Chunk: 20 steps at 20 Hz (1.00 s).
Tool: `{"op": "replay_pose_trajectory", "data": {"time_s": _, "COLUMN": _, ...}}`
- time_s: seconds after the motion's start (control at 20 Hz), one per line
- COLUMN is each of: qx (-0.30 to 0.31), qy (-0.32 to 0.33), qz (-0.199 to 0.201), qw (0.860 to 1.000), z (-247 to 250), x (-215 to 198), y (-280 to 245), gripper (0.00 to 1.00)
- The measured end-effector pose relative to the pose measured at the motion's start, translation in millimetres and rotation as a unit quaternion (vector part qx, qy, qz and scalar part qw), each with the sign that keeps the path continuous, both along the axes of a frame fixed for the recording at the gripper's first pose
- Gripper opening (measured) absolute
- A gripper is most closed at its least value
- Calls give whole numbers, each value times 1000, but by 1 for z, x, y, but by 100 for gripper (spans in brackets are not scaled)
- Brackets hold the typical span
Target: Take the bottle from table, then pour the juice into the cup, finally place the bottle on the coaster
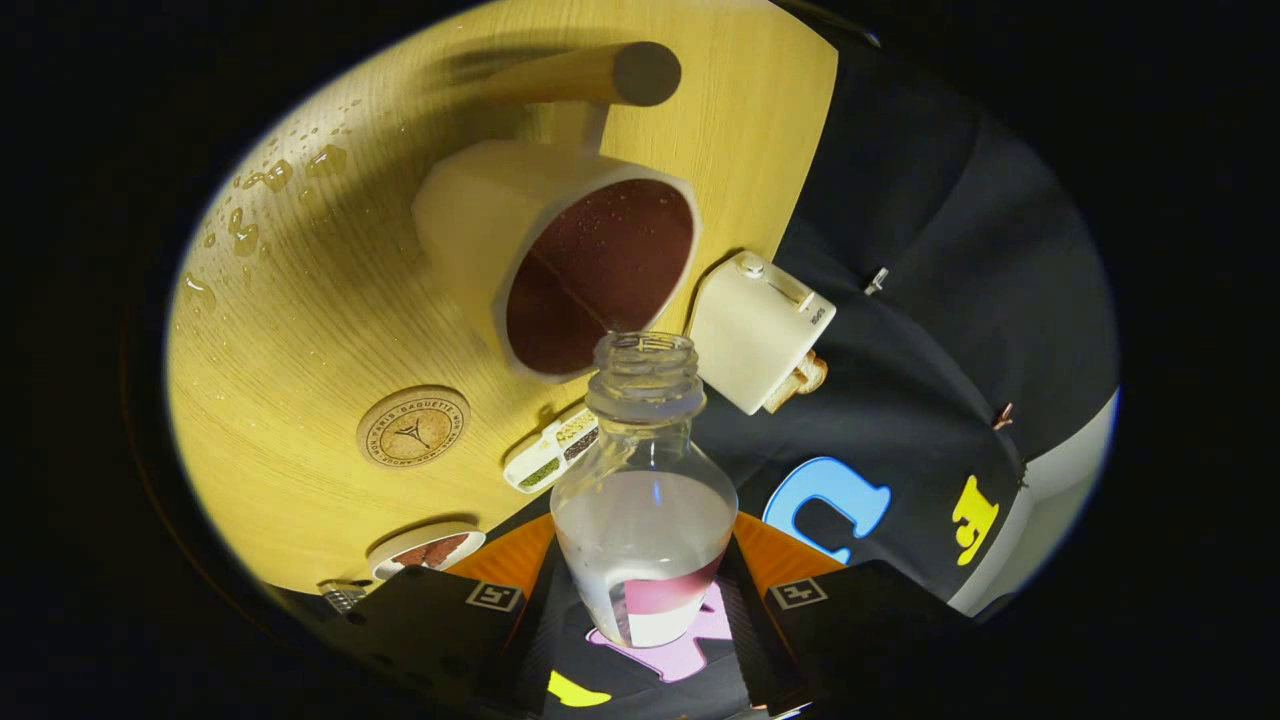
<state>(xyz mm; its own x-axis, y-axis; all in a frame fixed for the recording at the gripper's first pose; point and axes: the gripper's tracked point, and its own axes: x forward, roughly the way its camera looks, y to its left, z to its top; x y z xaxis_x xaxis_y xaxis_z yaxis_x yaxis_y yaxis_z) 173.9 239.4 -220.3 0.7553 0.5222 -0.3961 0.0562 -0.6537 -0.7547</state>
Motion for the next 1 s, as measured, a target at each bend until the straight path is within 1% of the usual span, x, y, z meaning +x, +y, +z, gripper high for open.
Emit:
{"op": "replay_pose_trajectory", "data": {"time_s": 0.15, "qx": -9, "qy": -2, "qz": 6, "qw": 1000, "z": 0, "x": 2, "y": 6, "gripper": 74}}
{"op": "replay_pose_trajectory", "data": {"time_s": 0.4, "qx": -29, "qy": -9, "qz": 28, "qw": 999, "z": 1, "x": 4, "y": 14, "gripper": 74}}
{"op": "replay_pose_trajectory", "data": {"time_s": 0.7, "qx": -54, "qy": -19, "qz": 66, "qw": 996, "z": 0, "x": -4, "y": 12, "gripper": 74}}
{"op": "replay_pose_trajectory", "data": {"time_s": 1.0, "qx": -44, "qy": -23, "qz": 54, "qw": 997, "z": 6, "x": -1, "y": 8, "gripper": 74}}
